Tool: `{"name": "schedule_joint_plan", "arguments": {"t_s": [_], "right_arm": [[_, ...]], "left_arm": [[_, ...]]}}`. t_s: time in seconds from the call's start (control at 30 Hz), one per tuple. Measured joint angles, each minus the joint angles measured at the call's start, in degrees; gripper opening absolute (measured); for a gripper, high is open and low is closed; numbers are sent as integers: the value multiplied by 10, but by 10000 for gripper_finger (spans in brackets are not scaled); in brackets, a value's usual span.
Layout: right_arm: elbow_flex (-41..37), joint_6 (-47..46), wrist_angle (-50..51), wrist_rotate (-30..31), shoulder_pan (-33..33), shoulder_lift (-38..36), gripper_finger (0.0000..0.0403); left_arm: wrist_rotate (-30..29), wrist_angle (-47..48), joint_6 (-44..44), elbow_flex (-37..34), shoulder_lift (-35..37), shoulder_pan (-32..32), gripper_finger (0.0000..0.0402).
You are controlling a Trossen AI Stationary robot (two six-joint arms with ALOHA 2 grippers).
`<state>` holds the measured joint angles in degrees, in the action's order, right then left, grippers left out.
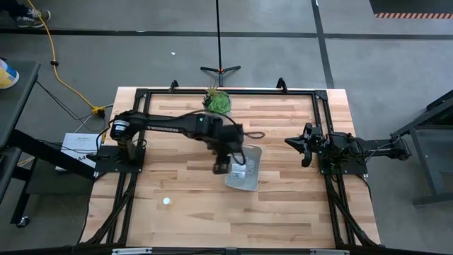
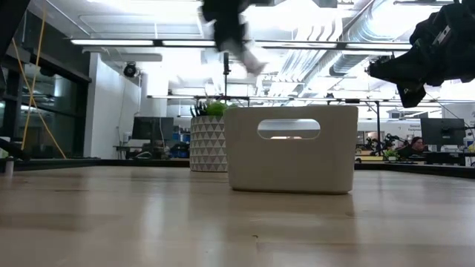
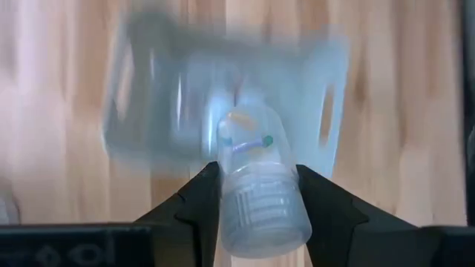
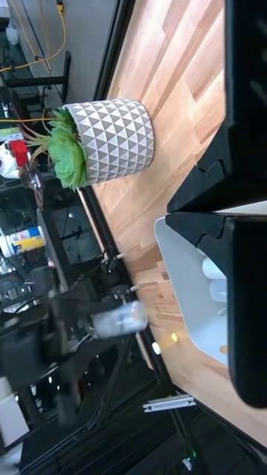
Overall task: Pick and place pill bottles into a basket
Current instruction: Put the transparent medicine bottle into the white bin
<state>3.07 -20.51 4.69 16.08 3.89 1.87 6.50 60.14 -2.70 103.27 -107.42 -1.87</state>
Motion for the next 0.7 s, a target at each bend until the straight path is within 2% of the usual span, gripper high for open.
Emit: {"name": "schedule_joint_plan", "arguments": {"t_s": [0.17, 0.4, 0.7], "right_arm": [[0, 0, 0, 0, 0, 0, 0], [0, -3, 0, 0, 0, 0, 0], [0, -5, 0, -1, 0, 0, 0]], "left_arm": [[19, -110, 26, 5, -8, 0, 200], [114, -133, 23, 3, -59, -11, 181], [125, -162, 2, 3, -112, -54, 203]]}}
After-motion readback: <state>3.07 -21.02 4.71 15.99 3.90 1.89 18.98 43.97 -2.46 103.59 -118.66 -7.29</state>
